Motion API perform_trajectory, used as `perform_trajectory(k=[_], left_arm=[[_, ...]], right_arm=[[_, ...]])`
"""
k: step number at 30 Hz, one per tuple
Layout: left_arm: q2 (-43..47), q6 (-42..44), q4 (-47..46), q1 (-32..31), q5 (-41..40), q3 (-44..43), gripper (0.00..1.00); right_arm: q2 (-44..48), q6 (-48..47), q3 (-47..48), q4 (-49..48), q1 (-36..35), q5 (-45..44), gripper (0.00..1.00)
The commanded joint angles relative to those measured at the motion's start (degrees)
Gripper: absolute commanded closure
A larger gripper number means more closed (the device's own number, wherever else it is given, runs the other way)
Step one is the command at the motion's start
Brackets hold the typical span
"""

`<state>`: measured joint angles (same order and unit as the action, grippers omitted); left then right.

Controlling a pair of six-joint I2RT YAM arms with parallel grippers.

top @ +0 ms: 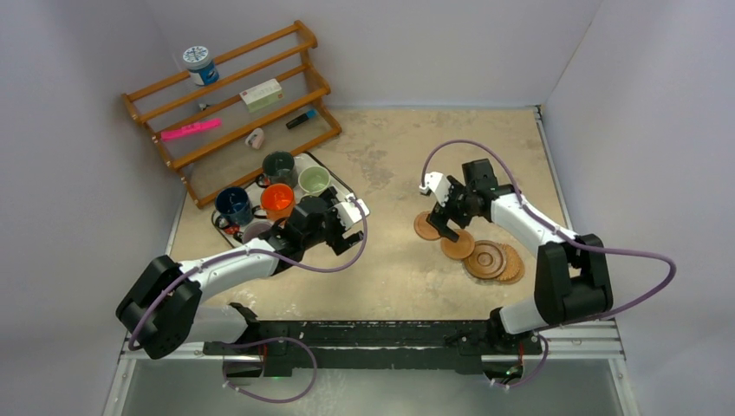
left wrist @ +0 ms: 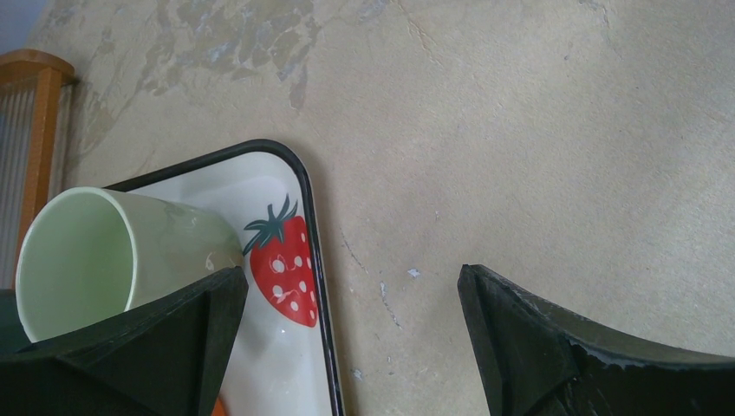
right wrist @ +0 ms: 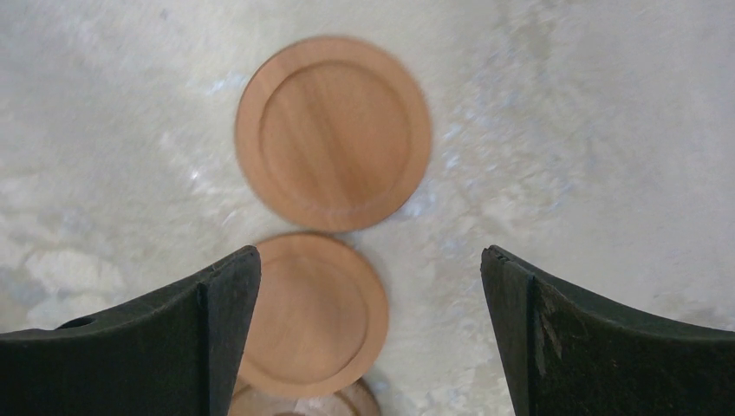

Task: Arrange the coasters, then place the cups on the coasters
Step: Move the coaster to the center of the board.

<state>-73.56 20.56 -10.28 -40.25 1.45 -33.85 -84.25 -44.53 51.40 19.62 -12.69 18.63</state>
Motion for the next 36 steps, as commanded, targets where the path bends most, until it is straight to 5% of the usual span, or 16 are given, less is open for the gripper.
perform_trajectory(k=[1,8,21,36], left_arm=[[-0.27,0.27,-2.81,0.29,0.74,0.27,0.00],[-0.08,0.27,-2.72,0.31,0.58,0.36,0.00],[-1.20,0.41,-2.81,0.29,0.15,-0.08,0.00],[-1.41,0.63,-2.81,0.29,-0.40,-0.11,0.00]], right_arm=[[1.60,-5.61,-1.35,12.50,-0.06,-1.38,0.01],[4.51,-6.71,-5.35,13.45,-0.06,-4.14,0.01],[7.33,-3.49,-14.16,-5.20,-0.06,-13.24,0.01],[-6.88,4.67,-5.25,-19.31,-0.06,-18.38,0.01]])
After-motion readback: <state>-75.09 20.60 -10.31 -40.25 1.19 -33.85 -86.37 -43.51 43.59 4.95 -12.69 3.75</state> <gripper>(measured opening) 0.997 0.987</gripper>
